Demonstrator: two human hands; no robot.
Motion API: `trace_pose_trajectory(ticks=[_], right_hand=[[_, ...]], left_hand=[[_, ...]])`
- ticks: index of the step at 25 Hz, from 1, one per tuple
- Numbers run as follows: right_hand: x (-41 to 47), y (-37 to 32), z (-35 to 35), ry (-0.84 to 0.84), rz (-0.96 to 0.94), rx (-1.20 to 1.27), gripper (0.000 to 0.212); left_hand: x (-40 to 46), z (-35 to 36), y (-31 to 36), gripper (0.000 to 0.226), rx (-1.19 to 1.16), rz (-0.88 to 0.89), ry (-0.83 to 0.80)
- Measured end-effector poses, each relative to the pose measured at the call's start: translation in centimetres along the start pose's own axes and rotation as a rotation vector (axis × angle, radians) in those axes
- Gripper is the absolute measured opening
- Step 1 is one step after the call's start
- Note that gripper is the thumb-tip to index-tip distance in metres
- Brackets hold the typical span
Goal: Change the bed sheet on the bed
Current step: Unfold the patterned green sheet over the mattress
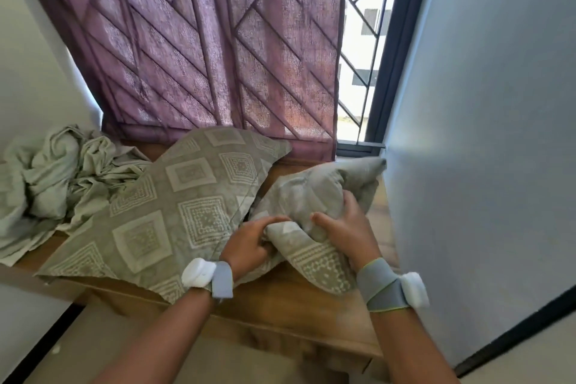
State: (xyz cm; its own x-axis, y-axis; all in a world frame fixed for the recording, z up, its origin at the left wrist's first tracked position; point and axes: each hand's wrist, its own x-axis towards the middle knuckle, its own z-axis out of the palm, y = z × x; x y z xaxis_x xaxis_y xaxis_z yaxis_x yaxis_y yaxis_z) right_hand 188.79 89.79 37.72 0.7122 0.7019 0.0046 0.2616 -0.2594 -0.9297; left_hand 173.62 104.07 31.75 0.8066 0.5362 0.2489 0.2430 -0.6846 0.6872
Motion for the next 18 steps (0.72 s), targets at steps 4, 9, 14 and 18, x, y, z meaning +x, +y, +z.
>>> trace_pose_trajectory(ticks=[4,9,14,18], right_hand=[[-2.7,-8.3,0.0,-0.02,-0.239,-0.007,0.053],[-10.6,-14.9,2.5,-0.023,-0.447,-0.018,0.048],[-19.2,-17.4,7.4,-0.095,-0.554,-0.034,0.043],[-27.1,-16.6,13.5,-0.397,-0.527,-0.074,0.038]], left_hand=[[-1.4,-5.8,3.3,0.05,-0.152,0.084,0.178],[-8.4,-12.9,6.6,0.055,-0.145,0.203,0.249],[-18.3,-18.3,7.7,0.064,-0.419,0.09,-0.12],[-31.8,-19.1,5.7,0.055,-1.258,0.079,-0.516]])
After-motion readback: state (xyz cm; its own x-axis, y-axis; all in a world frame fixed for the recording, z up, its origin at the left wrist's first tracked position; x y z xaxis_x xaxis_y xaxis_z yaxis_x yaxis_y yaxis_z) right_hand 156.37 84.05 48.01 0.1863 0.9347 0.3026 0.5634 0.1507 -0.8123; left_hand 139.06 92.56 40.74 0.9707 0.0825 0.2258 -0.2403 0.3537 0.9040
